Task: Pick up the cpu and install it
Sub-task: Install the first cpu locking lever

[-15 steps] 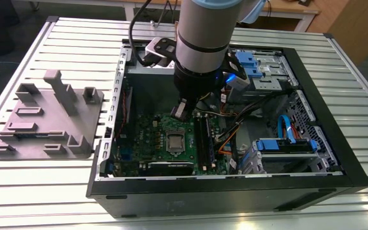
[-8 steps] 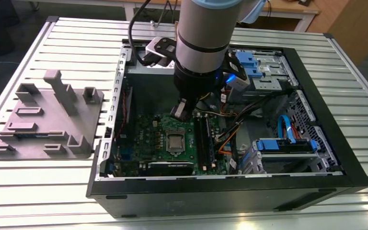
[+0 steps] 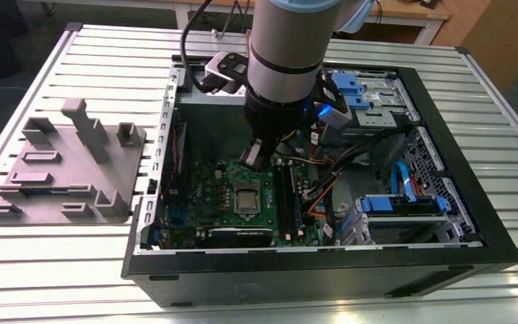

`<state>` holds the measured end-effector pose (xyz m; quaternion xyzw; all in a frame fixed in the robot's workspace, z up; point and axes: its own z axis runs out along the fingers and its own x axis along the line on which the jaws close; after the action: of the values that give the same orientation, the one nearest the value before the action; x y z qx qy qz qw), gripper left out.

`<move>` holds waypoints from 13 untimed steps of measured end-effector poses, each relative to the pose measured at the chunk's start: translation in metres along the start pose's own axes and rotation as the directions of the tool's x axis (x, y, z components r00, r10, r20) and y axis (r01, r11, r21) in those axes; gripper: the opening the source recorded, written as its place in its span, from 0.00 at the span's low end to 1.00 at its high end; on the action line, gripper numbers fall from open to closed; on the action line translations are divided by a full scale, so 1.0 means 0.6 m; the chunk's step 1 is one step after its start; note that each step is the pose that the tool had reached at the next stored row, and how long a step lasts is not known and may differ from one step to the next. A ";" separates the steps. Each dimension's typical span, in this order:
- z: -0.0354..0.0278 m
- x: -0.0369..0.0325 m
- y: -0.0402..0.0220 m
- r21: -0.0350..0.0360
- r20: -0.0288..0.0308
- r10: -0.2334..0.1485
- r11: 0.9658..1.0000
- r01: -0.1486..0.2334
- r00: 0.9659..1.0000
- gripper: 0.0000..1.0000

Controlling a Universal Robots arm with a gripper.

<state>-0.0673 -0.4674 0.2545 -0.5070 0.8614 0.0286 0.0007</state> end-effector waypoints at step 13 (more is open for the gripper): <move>0.000 0.000 0.000 0.001 0.001 0.028 1.000 -0.028 1.000 0.10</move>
<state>-0.0673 -0.4674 0.2545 -0.4948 0.8686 0.0286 0.0011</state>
